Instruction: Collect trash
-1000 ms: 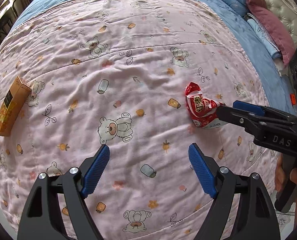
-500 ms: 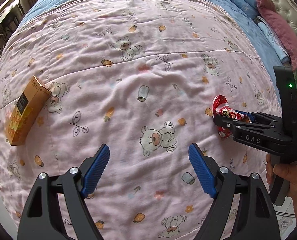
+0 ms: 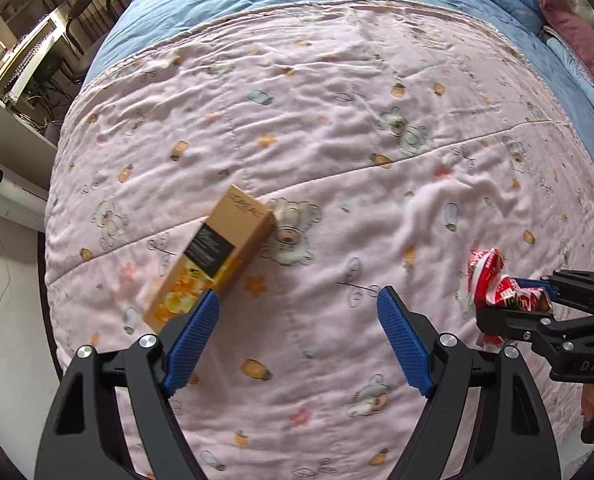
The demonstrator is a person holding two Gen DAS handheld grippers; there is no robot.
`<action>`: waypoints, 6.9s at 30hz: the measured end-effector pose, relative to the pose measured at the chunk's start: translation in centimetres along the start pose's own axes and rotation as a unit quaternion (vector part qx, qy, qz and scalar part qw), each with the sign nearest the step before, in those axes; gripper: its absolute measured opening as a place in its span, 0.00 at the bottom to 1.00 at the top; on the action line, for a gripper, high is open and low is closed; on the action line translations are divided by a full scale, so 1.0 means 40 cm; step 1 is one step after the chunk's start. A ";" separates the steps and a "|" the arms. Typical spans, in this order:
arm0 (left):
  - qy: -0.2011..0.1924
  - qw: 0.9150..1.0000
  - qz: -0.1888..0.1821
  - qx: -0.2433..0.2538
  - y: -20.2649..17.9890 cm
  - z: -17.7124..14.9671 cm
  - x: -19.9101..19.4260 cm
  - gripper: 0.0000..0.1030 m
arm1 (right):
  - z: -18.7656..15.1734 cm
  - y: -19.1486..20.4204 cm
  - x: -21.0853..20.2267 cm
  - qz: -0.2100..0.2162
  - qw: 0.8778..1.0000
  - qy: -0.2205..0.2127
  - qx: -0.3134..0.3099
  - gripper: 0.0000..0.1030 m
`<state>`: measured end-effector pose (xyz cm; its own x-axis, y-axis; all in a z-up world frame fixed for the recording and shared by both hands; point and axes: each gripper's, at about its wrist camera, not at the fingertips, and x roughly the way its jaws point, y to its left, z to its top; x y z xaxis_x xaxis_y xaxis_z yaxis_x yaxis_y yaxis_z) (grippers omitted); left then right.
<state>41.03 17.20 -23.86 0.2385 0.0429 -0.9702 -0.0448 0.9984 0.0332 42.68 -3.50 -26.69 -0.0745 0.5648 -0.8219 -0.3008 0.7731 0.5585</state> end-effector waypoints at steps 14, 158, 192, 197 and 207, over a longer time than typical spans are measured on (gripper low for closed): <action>0.065 0.997 0.016 0.029 0.127 0.052 0.176 0.76 | 0.023 -0.012 0.044 0.010 0.999 0.003 0.036 0.46; 0.059 0.946 -0.258 0.187 -0.974 -0.976 -0.511 0.79 | -1.231 -0.128 -0.739 -0.055 0.971 -0.155 0.175 0.57; -0.042 0.981 -0.137 -0.128 -0.508 -0.776 -0.583 0.88 | -0.802 0.095 -0.675 -0.118 0.985 -0.121 -0.025 0.85; -0.047 0.981 -0.131 -0.134 -0.503 -0.765 -0.598 0.91 | -0.796 0.084 -0.684 -0.110 0.986 -0.122 -0.013 0.85; -0.060 0.980 -0.115 -0.152 -0.482 -0.756 -0.622 0.92 | -0.787 0.080 -0.684 -0.101 0.988 -0.118 -0.011 0.85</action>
<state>6.62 -4.20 -7.64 0.3876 -0.1606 -0.9077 -0.2588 0.9262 -0.2743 13.83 -25.57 -5.96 0.2125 0.4530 -0.8658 -0.3073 0.8721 0.3808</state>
